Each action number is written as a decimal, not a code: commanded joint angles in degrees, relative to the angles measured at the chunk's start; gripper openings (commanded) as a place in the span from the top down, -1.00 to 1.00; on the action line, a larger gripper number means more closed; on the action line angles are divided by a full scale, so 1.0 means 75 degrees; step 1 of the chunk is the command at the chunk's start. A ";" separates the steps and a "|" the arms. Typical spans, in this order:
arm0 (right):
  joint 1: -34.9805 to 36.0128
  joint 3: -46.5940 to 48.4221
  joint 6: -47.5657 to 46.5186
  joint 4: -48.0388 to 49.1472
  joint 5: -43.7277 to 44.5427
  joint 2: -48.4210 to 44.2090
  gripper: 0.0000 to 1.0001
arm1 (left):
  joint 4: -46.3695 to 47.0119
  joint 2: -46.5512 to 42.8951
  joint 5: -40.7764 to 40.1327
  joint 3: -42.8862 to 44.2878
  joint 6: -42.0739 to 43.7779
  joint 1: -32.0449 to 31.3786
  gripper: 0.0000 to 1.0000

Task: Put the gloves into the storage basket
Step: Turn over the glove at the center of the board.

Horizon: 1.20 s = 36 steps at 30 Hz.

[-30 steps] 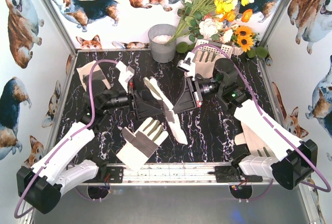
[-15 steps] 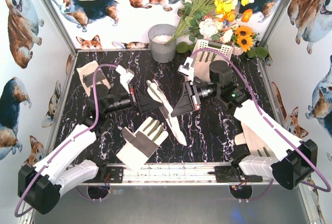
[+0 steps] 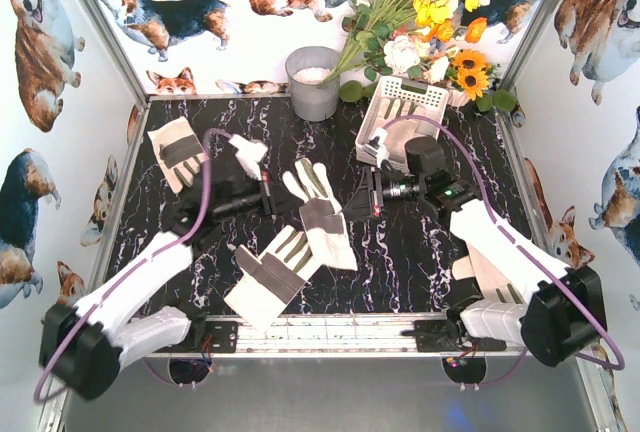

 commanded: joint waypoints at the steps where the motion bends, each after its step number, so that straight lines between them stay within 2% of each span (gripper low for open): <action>1: -0.0332 -0.0262 -0.0087 -0.0261 0.1361 0.0456 0.80 | -0.1043 0.1177 -0.0314 0.0200 0.0278 -0.0061 1.00; 5: -0.0529 -0.0571 -0.0426 -0.0497 0.1941 0.0948 0.61 | -0.0617 0.2122 -0.0516 0.0283 0.0182 -0.0116 1.00; 9: -0.0633 -0.0635 -0.0893 -0.1213 0.3407 0.1178 0.31 | -0.0670 0.3237 -0.0639 0.0949 0.0395 -0.0205 1.00; 11: -0.0675 -0.0745 -0.1044 -0.1311 0.3758 0.1128 0.15 | -0.0689 0.3656 -0.0656 0.1140 0.0543 -0.0318 1.00; 14: -0.0707 -0.0938 -0.1125 -0.1343 0.4162 0.1013 -0.13 | -0.0686 0.4137 -0.0711 0.1236 0.0705 -0.0457 1.00; 18: -0.0707 -0.1332 -0.1037 -0.1235 0.4680 0.0717 -0.37 | -0.0689 0.4382 -0.0884 0.1172 0.0786 -0.0509 1.00; 23: -0.0695 -0.1662 -0.0859 -0.0746 0.5003 0.0673 -0.38 | -0.0553 0.4421 -0.0987 0.1022 0.0783 -0.0528 1.00; 28: -0.0688 -0.1445 -0.1005 -0.0496 0.5141 0.1193 -0.30 | -0.0548 0.4509 -0.1002 0.1009 0.0823 -0.0534 1.00; 35: -0.0684 -0.1003 -0.1224 0.0025 0.5134 0.2083 -0.29 | -0.0627 0.4596 -0.1036 0.1038 0.0870 -0.0545 1.00; 36: -0.0687 -0.0967 -0.1225 0.0099 0.5132 0.2194 -0.24 | -0.0647 0.4605 -0.1047 0.1049 0.0881 -0.0546 1.00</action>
